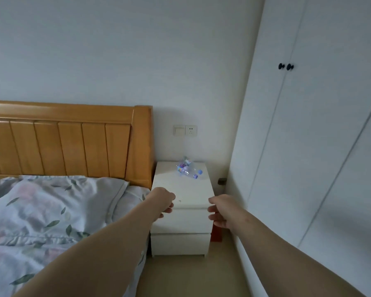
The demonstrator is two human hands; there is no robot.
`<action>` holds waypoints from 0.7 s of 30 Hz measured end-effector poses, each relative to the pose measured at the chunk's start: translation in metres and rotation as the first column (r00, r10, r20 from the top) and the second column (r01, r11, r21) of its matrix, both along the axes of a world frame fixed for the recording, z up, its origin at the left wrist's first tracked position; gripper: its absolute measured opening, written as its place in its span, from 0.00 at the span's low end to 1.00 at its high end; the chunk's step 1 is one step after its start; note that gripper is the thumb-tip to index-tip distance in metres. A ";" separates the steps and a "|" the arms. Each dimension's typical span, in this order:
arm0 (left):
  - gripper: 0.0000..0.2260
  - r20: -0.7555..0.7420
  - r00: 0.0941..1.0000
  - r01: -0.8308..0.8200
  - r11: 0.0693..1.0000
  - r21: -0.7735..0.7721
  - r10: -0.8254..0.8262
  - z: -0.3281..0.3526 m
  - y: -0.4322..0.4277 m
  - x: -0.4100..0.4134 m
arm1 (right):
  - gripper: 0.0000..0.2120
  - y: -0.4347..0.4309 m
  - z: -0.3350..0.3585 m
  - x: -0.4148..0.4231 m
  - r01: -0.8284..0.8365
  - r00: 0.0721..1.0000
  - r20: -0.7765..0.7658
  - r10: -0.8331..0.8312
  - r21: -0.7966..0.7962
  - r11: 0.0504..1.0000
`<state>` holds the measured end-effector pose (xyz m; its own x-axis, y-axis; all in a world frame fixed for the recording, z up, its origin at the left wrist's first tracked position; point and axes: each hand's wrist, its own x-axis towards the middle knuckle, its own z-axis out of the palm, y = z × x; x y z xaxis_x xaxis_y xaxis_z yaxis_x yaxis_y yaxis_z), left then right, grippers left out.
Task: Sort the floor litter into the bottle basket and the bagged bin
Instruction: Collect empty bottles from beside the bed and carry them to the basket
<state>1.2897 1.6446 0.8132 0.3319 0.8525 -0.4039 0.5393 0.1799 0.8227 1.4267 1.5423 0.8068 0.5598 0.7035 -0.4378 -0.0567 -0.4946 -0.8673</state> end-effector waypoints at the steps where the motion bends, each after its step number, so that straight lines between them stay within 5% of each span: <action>1: 0.10 -0.006 1.000 0.006 1.000 -0.016 -0.006 -0.002 0.017 0.012 | 0.03 0.015 -0.003 0.009 0.006 1.000 -0.019 -0.006 -0.007 1.000; 11: 0.05 -0.045 0.999 0.004 0.998 -0.070 -0.007 -0.038 0.173 0.158 | 0.04 0.180 -0.046 0.153 0.039 0.987 -0.154 -0.040 -0.009 0.999; 21: 0.05 -0.062 0.993 -0.116 0.969 -0.217 0.105 -0.084 0.298 0.261 | 0.06 0.304 -0.097 0.279 0.050 0.971 -0.222 -0.088 -0.173 0.984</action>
